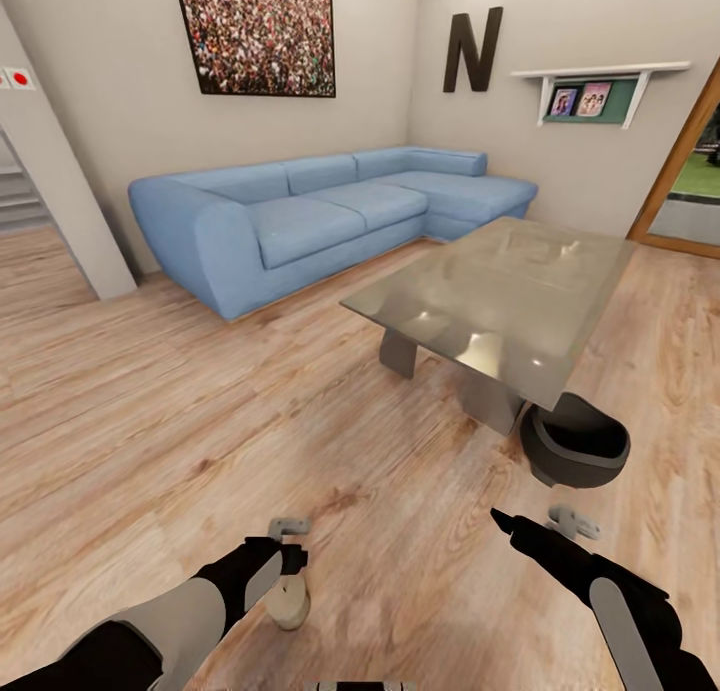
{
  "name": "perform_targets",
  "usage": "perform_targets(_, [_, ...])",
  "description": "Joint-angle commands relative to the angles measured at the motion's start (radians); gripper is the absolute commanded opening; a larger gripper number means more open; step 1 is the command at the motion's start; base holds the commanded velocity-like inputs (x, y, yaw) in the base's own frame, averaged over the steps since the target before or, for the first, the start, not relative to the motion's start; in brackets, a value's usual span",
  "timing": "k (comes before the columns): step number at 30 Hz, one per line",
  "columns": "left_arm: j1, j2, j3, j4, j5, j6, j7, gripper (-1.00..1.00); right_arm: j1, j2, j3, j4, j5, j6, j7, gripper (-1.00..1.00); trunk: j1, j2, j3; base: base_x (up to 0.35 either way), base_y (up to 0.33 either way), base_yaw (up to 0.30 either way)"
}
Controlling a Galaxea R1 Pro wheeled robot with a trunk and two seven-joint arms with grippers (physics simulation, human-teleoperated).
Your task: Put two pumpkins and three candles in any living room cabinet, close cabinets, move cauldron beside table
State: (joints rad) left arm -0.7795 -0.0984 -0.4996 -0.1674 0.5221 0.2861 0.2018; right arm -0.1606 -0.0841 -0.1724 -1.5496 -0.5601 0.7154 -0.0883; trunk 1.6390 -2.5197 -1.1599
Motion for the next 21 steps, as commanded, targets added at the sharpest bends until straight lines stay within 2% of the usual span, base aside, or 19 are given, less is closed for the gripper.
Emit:
perform_targets(1, [-0.001,0.000,-0.009,-0.002,0.010,0.008,0.006,1.00,-0.001,0.000,0.001,-0.001,-0.010,0.004,-0.009,1.00,0.000,-0.001,-0.005,0.000,0.000,0.000])
perform_targets(5, [-0.009,-0.002,-0.009,-0.005,0.015,0.027,0.007,1.00,-0.001,0.000,0.005,-0.001,-0.010,0.004,-0.009,1.00,0.002,-0.002,-0.020,0.000,0.000,0.000])
perform_targets(11, [-0.029,0.000,-0.005,-0.005,0.019,0.039,0.007,1.00,-0.001,0.000,0.037,0.000,-0.010,0.003,-0.011,1.00,0.005,-0.003,-0.043,0.000,0.000,0.000])
perform_targets(21, [-0.030,0.002,-0.005,-0.006,0.014,-0.012,0.007,1.00,-0.001,0.000,0.045,0.000,-0.010,0.002,-0.010,1.00,0.009,-0.005,-0.082,0.000,0.000,0.000])
